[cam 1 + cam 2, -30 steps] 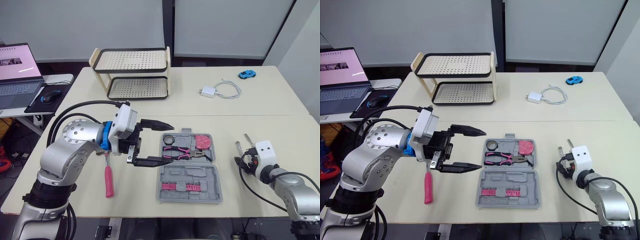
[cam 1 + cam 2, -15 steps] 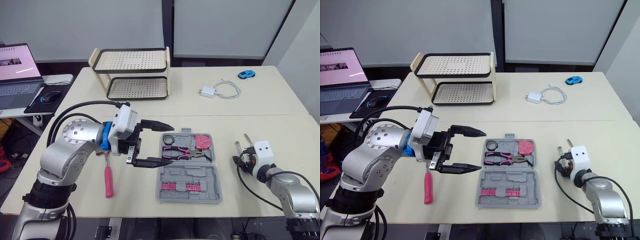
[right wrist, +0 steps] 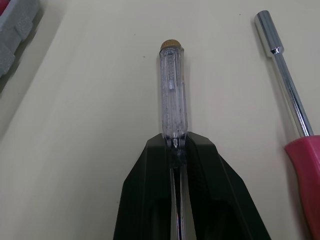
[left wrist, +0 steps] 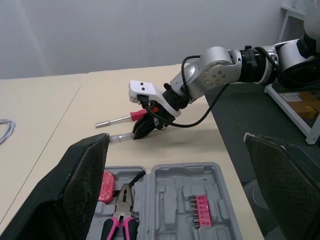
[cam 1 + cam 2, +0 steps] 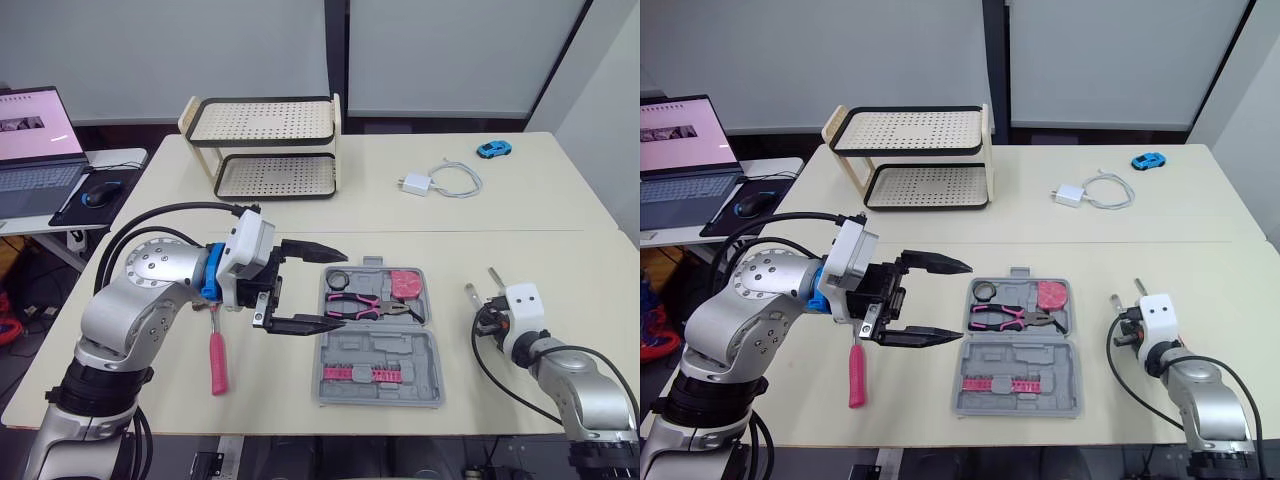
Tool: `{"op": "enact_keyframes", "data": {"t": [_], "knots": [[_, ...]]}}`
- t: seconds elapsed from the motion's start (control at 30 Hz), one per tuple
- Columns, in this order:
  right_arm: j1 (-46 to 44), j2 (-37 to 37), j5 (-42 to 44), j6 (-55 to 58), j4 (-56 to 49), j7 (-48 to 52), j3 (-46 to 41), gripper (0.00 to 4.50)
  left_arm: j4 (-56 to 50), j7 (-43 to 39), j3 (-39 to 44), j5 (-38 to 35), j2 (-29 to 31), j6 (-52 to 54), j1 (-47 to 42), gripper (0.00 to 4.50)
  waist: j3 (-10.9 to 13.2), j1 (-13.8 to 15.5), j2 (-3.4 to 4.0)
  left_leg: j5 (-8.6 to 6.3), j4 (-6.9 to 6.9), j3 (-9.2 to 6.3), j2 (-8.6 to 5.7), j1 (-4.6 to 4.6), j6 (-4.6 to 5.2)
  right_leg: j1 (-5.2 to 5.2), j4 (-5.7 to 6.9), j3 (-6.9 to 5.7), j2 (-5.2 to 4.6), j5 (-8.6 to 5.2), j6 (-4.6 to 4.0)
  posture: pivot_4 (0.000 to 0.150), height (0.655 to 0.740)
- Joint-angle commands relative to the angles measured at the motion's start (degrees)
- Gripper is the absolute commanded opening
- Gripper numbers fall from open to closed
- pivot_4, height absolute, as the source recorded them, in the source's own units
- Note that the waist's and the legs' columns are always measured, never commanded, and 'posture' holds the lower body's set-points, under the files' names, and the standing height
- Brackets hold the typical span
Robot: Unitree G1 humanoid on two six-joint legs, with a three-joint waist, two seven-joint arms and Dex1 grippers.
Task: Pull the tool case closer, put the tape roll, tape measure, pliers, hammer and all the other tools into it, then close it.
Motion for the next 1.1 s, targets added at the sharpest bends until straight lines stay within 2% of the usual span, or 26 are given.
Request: {"op": "enact_keyframes", "data": {"t": [0.03, 0.27, 0.43, 0.57, 1.1], "knots": [[0.74, -4.14, -0.84, -1.7, -3.72, 4.68, 1.96, 0.17, -0.14, -0.89, 0.39, -0.25, 0.28, -1.24, -0.48, 4.5, 0.0, -0.01, 0.0, 0.0, 0.0, 0.02, 0.0, 0.0, 0.01, 0.0, 0.0, 0.01, 0.0, 0.0, 0.0, 0.15, 0.74], [-0.36, -16.74, -0.97, -2.95, -12.5, 17.02, 6.93, 0.17, 1.93, -4.71, 1.51, 0.48, 2.31, -4.26, 2.41, 4.5, 0.02, -0.23, -0.02, -0.03, -0.03, 0.17, 0.04, 0.0, 0.05, -0.09, 0.01, 0.1, 0.02, 0.0, 0.01, 0.15, 0.74], [-5.62, -20.48, 2.66, 2.79, -20.14, 23.01, 10.18, 0.17, 3.25, -6.95, 3.07, 0.08, 4.51, -5.48, 4.95, 4.5, 0.07, -0.18, -0.11, -0.04, -0.01, 0.17, 0.09, -0.01, 0.07, -0.07, -0.01, 0.09, 0.03, 0.0, 0.01, 0.15, 0.74], [-10.8, -23.22, 1.45, 4.71, -24.21, 25.85, 16.05, 0.17, 4.85, -8.43, 3.8, 0.78, 5.42, -7.27, 6.27, 4.5, 0.09, 0.0, -0.15, -0.05, 0.0, 0.11, 0.08, -0.04, 0.08, -0.08, -0.04, 0.05, 0.02, 0.0, 0.01, 0.15, 0.74], [-26.99, -21.24, -4.02, 14.17, -28.16, 27.33, 36.63, 0.17, 6.82, -13.38, 5.3, 4.43, 9.59, -15.46, 14.33, 4.5, 0.13, -0.01, -0.21, -0.06, -0.01, 0.1, 0.07, -0.12, 0.09, -0.19, -0.07, 0.06, -0.01, 0.0, 0.01, 0.15, 0.74]]}}
